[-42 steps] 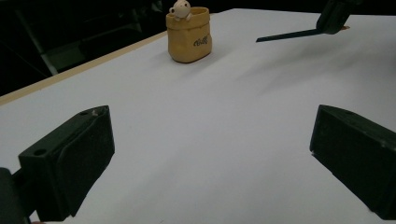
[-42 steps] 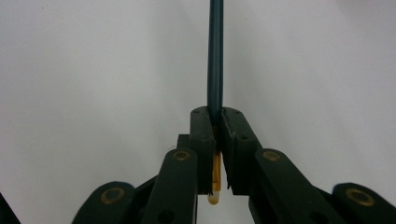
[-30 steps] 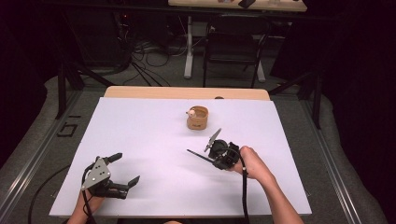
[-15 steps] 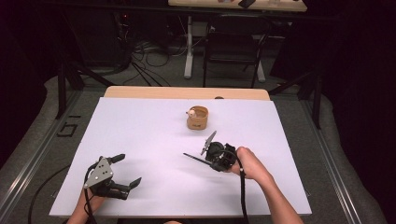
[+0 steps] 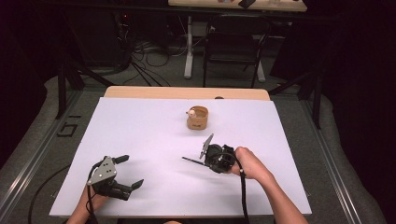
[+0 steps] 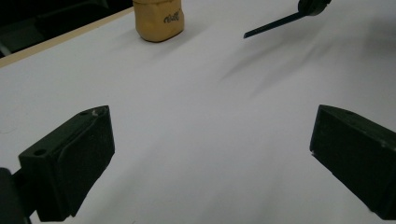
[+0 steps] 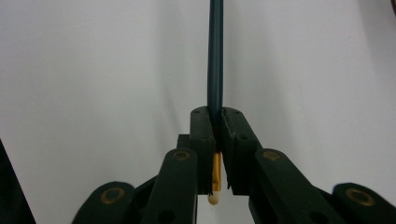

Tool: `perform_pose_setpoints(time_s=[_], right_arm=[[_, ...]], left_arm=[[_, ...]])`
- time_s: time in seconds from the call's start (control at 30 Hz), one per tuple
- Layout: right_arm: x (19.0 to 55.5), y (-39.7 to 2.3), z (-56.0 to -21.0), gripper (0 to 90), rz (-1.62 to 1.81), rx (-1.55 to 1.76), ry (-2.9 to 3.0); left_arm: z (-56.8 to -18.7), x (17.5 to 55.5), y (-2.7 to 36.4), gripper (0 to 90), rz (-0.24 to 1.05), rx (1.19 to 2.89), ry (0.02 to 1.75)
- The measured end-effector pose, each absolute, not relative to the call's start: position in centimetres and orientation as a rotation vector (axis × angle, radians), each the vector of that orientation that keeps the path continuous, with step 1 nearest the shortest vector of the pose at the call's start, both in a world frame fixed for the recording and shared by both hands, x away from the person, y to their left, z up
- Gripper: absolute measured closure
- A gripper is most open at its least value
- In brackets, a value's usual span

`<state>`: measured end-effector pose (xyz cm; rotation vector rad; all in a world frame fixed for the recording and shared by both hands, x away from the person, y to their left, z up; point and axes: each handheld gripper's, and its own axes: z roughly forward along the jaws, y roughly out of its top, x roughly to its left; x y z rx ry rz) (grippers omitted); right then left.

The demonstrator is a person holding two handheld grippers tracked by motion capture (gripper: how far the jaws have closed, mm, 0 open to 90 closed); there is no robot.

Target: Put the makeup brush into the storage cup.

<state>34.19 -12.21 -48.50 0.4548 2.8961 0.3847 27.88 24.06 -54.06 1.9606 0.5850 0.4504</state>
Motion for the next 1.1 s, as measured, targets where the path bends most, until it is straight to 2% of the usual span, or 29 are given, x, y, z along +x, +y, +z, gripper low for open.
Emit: perform_pose_setpoints(time_s=[0.43, 1.1], right_arm=[[34.0, -12.4, -48.5, 83.9, 0.35, 0.372, 2.912], [33.4, -11.1, -48.3, 83.9, 0.311, 0.225, 2.915]], left_arm=[[-52.5, 29.1, 21.4, 0.0, 0.28, 2.153, 0.523], [-49.6, 31.7, 16.8, 0.0, 0.272, 2.454, 0.316]])
